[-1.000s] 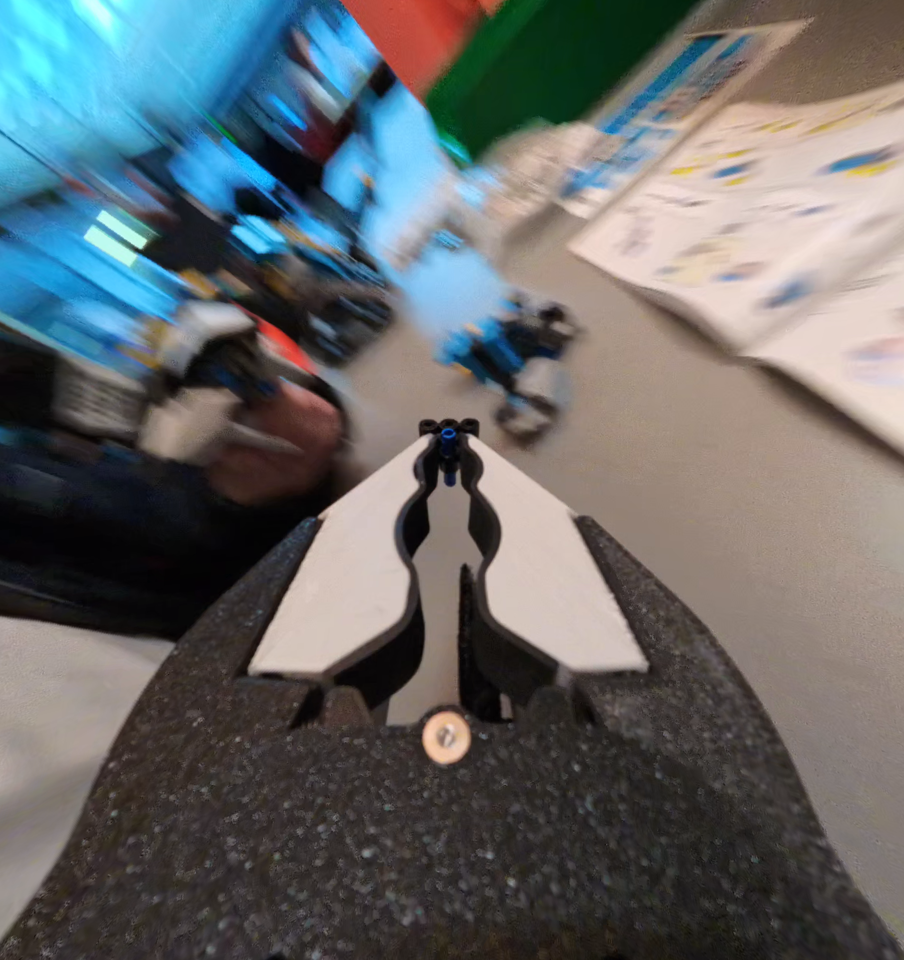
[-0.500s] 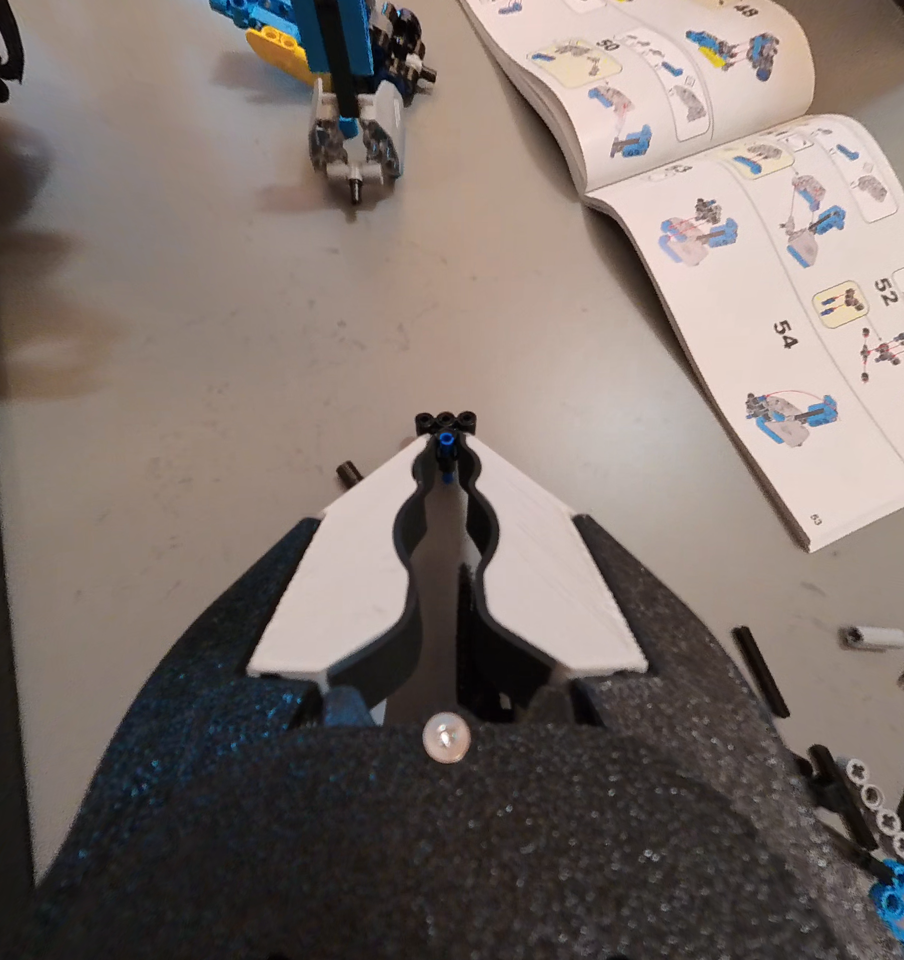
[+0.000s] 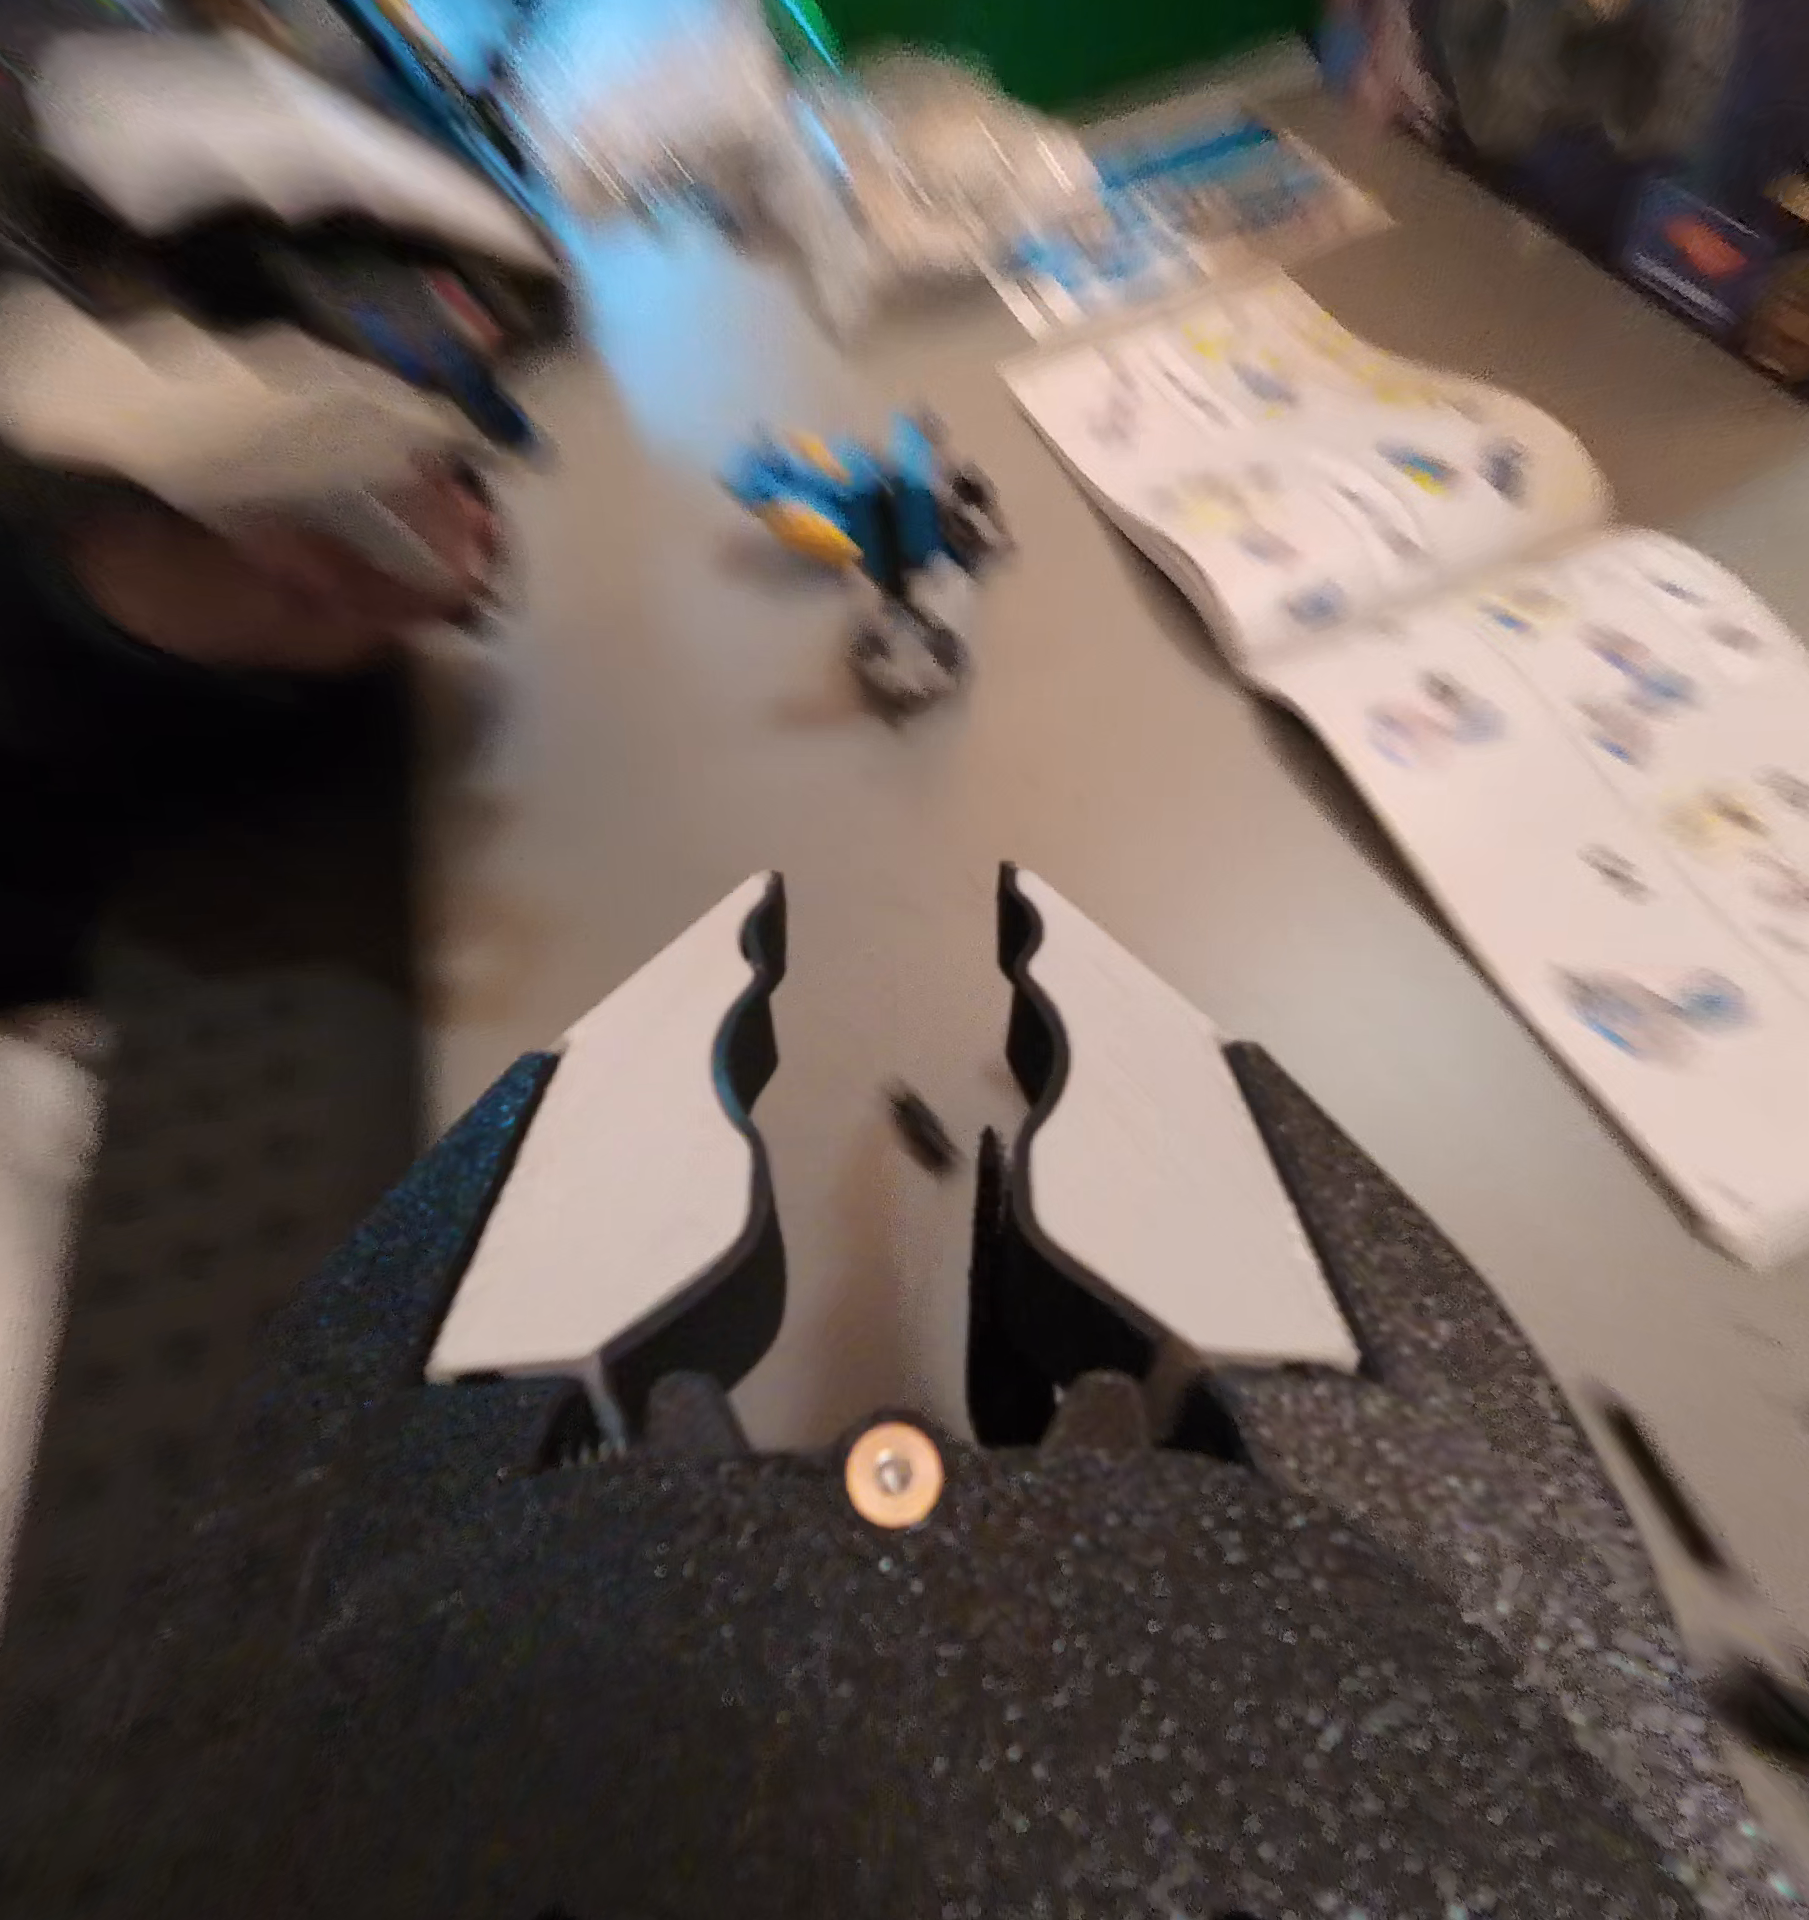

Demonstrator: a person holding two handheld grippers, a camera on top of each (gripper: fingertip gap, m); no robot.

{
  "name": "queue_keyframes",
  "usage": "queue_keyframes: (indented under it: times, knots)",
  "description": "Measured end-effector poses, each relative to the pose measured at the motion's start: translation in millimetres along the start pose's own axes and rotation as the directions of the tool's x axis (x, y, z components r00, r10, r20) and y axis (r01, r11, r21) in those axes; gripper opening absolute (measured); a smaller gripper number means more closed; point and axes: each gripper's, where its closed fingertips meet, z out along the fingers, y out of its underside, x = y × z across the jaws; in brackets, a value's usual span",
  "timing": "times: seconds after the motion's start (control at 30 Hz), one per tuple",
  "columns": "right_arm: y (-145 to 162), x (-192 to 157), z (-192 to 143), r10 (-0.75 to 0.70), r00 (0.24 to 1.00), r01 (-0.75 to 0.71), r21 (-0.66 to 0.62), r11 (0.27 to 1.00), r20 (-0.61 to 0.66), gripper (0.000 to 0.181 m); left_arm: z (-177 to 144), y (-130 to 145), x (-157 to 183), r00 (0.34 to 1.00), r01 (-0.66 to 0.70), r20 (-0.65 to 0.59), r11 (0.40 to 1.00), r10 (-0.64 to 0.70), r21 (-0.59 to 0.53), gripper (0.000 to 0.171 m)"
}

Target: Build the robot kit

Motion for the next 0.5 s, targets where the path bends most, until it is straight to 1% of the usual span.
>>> queue_keyframes:
  times: [0.03,0.07,0.1,0.13,0.17,0.2,0.23,0.27,0.33,0.37,0.4,0.43,0.5]
  knots:
    - [-20.5,-20.9,-1.2,0.073,0.988,-0.086,0.094,0.992,0.136,0.048,-1.1,-4.5,4.1,1.0,-0.016,-0.015,1.0,0.016,0.026,0.024]
    - [-39.6,-40.1,-2.1,0.152,0.946,-0.206,0.167,0.964,0.287,0.057,-2.2,-8.4,8.9,0.999,-0.031,-0.031,0.998,0.032,0.048,0.024]
    - [-50.9,-55.7,-0.3,0.232,0.873,-0.329,0.167,0.93,0.428,0.063,-3.1,-11.6,13.1,0.998,-0.047,-0.043,0.997,0.049,0.064,0.024]
    - [-55.7,-66.6,4.1,0.29,0.798,-0.414,0.132,0.901,0.528,0.066,-4.2,-14.5,16.2,0.997,-0.064,-0.047,0.995,0.068,0.078,0.024]
    - [-57.5,-76.1,8.6,0.326,0.73,-0.469,0.093,0.878,0.601,0.07,-5.0,-16.8,19.3,0.995,-0.079,-0.053,0.993,0.084,0.091,0.024]
    - [-58.6,-85.0,11.1,0.352,0.662,-0.509,0.053,0.859,0.662,0.067,-5.3,-17.7,22.4,0.993,-0.09,-0.061,0.991,0.097,0.098,0.024]
    - [-59.4,-92.7,12.5,0.371,0.605,-0.537,0.016,0.844,0.705,0.065,-5.3,-18.1,24.1,0.992,-0.101,-0.063,0.99,0.108,0.099,0.024]
    - [-61.1,-98.7,11.7,0.373,0.561,-0.553,-0.001,0.833,0.739,0.059,-5.2,-18.1,26.4,0.991,-0.111,-0.069,0.989,0.118,0.1,0.024]
    - [-65.0,-100.9,7.6,0.368,0.513,-0.581,-0.001,0.814,0.775,0.034,-4.6,-17.2,28.4,0.989,-0.125,-0.07,0.988,0.132,0.095,0.025]
    - [-66.6,-99.5,5.0,0.369,0.496,-0.596,-0.001,0.803,0.786,0.029,-4.6,-17.7,28.5,0.988,-0.129,-0.066,0.987,0.136,0.098,0.024]
    - [-66.3,-96.1,4.6,0.376,0.495,-0.607,0.002,0.795,0.783,0.023,-4.4,-17.3,28.8,0.988,-0.129,-0.068,0.987,0.136,0.096,0.024]
    - [-63.8,-95.1,5.0,0.378,0.505,-0.6,0.0,0.8,0.776,0.023,-3.4,-15.1,29.6,0.989,-0.125,-0.074,0.989,0.131,0.083,0.024]
    - [-61.0,-88.8,6.5,0.369,0.563,-0.58,0.036,0.814,0.74,0.023,-1.6,-9.9,28.5,0.992,-0.099,-0.077,0.994,0.103,0.05,0.024]
